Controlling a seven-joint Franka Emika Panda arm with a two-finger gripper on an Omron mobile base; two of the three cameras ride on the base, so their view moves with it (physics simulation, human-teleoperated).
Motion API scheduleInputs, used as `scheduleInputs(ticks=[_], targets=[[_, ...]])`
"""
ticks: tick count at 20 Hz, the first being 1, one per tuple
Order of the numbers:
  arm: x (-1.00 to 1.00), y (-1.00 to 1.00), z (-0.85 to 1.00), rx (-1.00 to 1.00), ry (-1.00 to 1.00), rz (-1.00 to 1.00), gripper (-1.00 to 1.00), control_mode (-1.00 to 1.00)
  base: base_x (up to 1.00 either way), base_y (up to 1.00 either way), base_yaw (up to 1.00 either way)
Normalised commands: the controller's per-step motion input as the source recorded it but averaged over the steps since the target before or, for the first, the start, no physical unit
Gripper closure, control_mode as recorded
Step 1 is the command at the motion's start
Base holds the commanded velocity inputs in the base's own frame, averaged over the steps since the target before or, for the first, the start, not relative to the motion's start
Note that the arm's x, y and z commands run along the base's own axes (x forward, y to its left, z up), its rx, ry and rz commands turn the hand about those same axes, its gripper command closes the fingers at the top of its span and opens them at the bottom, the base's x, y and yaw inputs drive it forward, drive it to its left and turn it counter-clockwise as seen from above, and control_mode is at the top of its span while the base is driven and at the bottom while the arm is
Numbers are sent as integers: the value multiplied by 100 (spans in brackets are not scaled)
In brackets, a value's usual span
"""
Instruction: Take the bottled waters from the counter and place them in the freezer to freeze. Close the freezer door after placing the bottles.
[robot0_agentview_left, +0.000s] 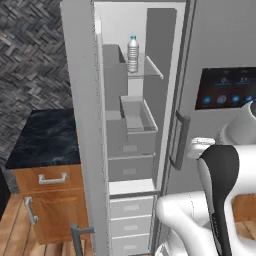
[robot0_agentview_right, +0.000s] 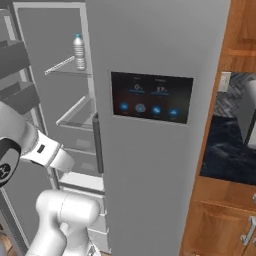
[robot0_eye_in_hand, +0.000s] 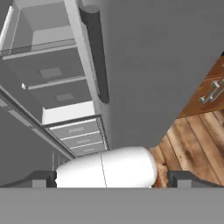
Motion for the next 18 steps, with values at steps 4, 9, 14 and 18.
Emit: scheduleInputs(ticks=[4,9,14,18], targets=[[0,0,0,0,0,0,-100,100,-30,-89,-7],[0,0,0,0,0,0,-100,100,0,-100,-10],[0,0,0,0,0,0,-100,100,8,-100,-7],[0,0,0,0,0,0,-100,100,26,-88,-2]])
